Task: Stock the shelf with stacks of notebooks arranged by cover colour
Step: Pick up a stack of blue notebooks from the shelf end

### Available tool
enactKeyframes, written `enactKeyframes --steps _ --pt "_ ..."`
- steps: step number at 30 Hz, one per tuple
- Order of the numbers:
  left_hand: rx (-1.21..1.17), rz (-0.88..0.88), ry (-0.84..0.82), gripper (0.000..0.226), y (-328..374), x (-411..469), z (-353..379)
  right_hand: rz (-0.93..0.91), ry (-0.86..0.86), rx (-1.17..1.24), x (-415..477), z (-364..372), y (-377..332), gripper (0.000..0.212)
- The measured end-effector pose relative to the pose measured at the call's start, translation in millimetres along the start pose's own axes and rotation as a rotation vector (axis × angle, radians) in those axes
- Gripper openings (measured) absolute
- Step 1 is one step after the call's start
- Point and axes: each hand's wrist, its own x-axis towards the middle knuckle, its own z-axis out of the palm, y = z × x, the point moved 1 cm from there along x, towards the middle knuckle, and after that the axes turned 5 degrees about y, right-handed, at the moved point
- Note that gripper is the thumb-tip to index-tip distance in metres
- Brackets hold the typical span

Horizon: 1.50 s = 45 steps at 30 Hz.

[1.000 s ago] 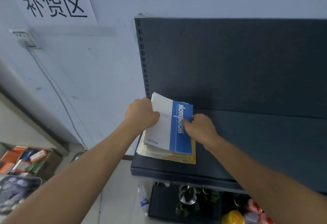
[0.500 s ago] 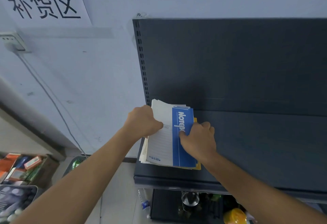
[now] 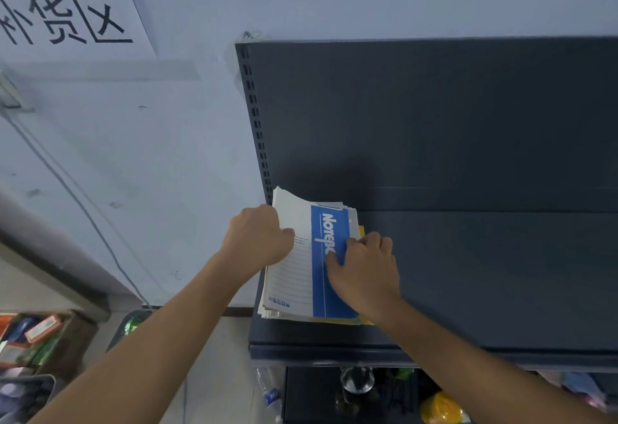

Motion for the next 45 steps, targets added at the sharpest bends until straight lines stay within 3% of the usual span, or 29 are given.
enactKeyframes --steps 7,12,16,21,24,26,29,31,36,40,45 --pt "0.004 -0.011 0.057 0.021 3 1 -13 0.016 -0.011 -0.014 2 0 -1 0.043" --pt "-0.043 -0.012 0.0 0.024 0 1 -23 0.029 -0.029 -0.008 6 0 -1 0.046" --pt "-0.086 0.027 0.153 0.022 5 -5 -25 0.07 -0.067 -0.004 10 -5 -4 0.053" --pt "-0.11 0.131 0.332 0.019 17 -4 -40 0.116 -0.26 0.051 25 -14 -3 0.059" --pt "-0.146 0.12 0.299 0.021 27 2 -47 0.176 -0.347 0.128 32 -21 -4 0.073" --pt "-0.263 0.07 0.192 0.023 34 6 -48 0.317 -0.31 0.399 35 -30 -3 0.078" --pt "-0.457 0.038 0.047 0.032 49 9 -38 0.468 -0.24 0.951 35 -48 9 0.057" --pt "-0.506 0.068 -0.012 0.035 65 6 -25 0.491 -0.128 1.088 35 -61 23 0.043" --pt "-0.338 0.208 0.013 0.03 123 -16 10 0.517 0.122 0.962 27 -88 71 0.021" --pt "-0.258 0.291 0.045 0.024 178 -33 32 0.504 0.163 0.914 19 -114 130 0.013" --pt "-0.186 0.341 0.027 0.03 256 -61 57 0.513 0.163 0.832 10 -152 217 0.019"
